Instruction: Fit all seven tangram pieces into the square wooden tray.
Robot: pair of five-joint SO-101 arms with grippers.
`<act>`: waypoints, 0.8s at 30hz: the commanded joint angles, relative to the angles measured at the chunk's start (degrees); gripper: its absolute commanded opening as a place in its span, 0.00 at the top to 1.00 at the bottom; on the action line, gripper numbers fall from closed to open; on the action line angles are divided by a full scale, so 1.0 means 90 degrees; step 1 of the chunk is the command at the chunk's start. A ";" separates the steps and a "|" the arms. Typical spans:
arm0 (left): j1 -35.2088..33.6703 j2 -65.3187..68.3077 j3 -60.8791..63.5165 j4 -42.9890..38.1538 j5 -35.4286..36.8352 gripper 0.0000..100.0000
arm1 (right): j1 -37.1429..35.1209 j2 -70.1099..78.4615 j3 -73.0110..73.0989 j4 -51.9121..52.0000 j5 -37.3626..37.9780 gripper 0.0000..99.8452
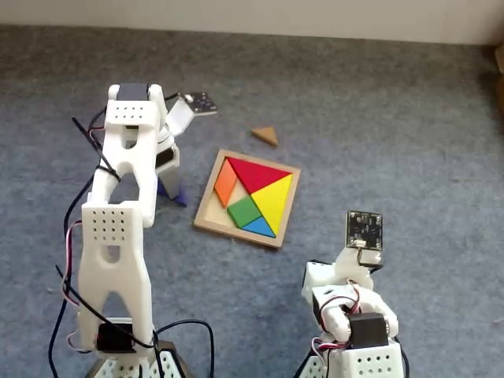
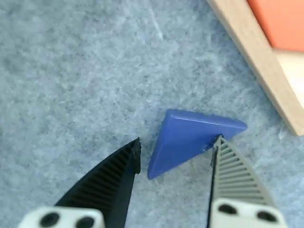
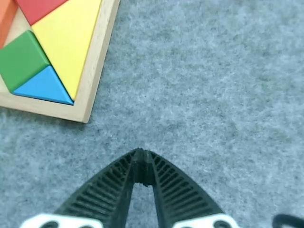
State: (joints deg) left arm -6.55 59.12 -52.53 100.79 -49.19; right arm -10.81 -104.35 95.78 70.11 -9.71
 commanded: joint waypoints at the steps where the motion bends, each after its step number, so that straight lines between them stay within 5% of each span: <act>1: 0.0142 0.0083 0.0132 0.0049 -0.0166 0.76 | 0.0112 -0.0103 0.0757 -0.0142 0.0049 1.00; 10: 0.0161 0.0073 0.0278 0.0049 -0.0195 0.77 | 0.0112 -0.0103 0.0757 -0.0142 0.0049 1.00; 24: 0.0278 -0.0015 0.0327 0.0049 -0.0068 0.95 | 0.0112 -0.0103 0.0757 -0.0142 0.0049 1.00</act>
State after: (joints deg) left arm -5.41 59.47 -49.63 101.05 -50.59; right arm -10.81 -104.35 95.78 70.11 -9.71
